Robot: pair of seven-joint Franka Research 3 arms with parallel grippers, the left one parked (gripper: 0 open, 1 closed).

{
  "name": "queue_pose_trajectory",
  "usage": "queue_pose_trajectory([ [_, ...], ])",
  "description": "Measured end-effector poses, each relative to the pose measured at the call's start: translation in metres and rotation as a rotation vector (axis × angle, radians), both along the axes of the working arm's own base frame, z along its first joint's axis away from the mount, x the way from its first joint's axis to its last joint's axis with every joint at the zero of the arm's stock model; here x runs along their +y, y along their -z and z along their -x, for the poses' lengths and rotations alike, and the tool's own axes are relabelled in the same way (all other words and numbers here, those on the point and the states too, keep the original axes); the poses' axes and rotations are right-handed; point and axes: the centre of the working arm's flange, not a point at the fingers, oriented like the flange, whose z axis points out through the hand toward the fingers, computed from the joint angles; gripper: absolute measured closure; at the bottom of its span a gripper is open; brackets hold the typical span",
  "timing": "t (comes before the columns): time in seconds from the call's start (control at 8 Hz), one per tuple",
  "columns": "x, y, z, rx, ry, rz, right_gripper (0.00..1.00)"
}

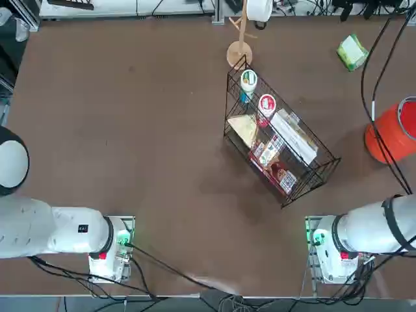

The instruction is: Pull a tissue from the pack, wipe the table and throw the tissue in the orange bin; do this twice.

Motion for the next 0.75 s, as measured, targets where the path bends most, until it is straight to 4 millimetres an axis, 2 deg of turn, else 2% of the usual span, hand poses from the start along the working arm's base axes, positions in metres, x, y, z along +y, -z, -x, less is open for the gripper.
queue_pose_trajectory([
  [0.5,-0.0013,-0.0004,-0.0003,-0.003,0.002,0.000,0.00],
  [0.75,-0.0080,0.0007,-0.0028,-0.010,0.007,0.002,0.00],
])
